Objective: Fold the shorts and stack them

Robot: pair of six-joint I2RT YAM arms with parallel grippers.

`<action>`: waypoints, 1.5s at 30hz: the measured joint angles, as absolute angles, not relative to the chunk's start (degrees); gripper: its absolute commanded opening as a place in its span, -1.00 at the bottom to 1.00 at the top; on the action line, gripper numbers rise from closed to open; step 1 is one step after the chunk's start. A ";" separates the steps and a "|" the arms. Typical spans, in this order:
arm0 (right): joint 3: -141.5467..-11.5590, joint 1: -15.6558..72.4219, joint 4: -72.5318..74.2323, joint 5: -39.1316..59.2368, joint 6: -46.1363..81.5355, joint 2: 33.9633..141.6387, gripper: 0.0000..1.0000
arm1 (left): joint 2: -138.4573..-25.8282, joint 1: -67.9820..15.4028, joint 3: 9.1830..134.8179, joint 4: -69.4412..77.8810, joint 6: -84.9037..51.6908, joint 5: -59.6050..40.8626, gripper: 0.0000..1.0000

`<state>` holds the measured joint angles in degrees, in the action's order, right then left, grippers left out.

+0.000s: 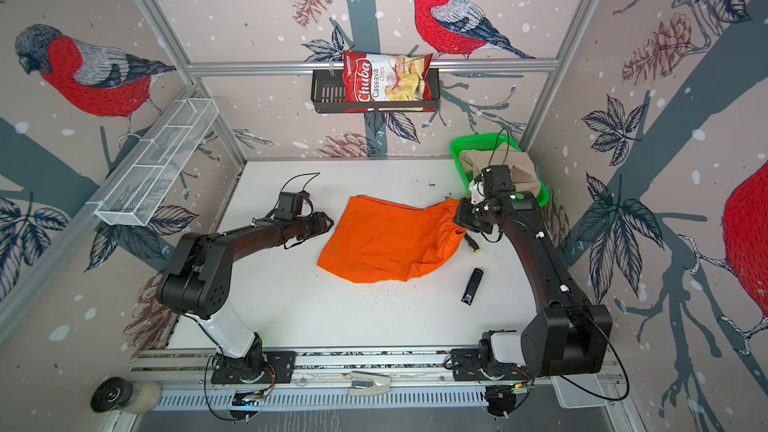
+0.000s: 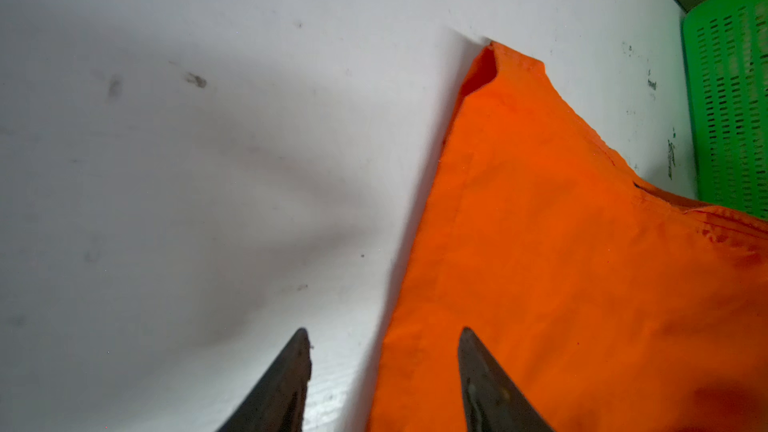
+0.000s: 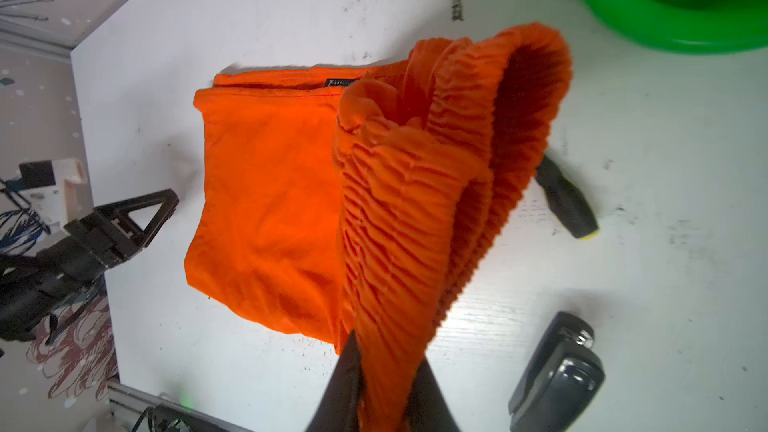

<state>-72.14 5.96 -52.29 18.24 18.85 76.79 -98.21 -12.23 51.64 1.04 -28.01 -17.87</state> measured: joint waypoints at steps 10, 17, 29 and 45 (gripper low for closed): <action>-76.86 9.32 -54.26 14.61 17.58 81.36 -0.66 | -96.44 -12.23 45.60 3.92 -28.67 -22.55 0.10; -82.06 15.35 -54.43 9.61 19.84 84.53 -0.67 | -96.90 -13.23 42.68 8.82 -31.53 -26.39 0.09; -91.11 27.24 -54.17 2.15 26.33 88.51 -0.67 | -101.30 -17.02 43.11 16.29 -33.19 -29.50 -0.26; -103.63 44.45 -54.08 -9.54 35.16 102.80 -0.66 | -103.53 -17.65 43.59 18.98 -33.17 -29.93 -0.38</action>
